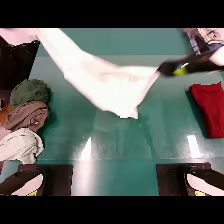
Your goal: Fold the shirts.
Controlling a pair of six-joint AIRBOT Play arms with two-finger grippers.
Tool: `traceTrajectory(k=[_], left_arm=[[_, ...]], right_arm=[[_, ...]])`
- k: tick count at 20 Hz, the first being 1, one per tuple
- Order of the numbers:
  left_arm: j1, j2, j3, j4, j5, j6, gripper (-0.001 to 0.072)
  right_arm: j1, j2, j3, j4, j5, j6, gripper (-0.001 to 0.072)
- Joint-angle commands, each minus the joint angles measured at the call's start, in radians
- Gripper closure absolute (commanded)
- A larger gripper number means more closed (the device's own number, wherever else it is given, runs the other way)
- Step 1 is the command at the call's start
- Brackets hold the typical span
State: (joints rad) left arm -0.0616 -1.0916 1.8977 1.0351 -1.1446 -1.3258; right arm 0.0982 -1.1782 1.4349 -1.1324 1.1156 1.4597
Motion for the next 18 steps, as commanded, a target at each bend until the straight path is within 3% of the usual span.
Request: traceTrajectory(k=[1,8,14,18], left_arm=[[0.012,0.006,0.249,0.019,0.042,-0.006,0.0683],[0.012,0.206,0.268,-0.056,0.319,-0.002,0.0683],[0.012,0.234,0.267,-0.050,0.306,-0.002,0.0684],[0.013,0.175,0.126,-0.031,0.287,-0.012,0.0684]], right_arm=[[-0.123,0.160,0.229,-0.020,-0.006,0.006,0.0701],[-0.277,0.323,0.515,-0.021,-0.005,0.006,0.0702],[-0.438,0.225,0.710,-0.011,0.165,0.052,0.0703],[-0.364,0.108,0.555,-0.013,0.336,0.114,0.0703]])
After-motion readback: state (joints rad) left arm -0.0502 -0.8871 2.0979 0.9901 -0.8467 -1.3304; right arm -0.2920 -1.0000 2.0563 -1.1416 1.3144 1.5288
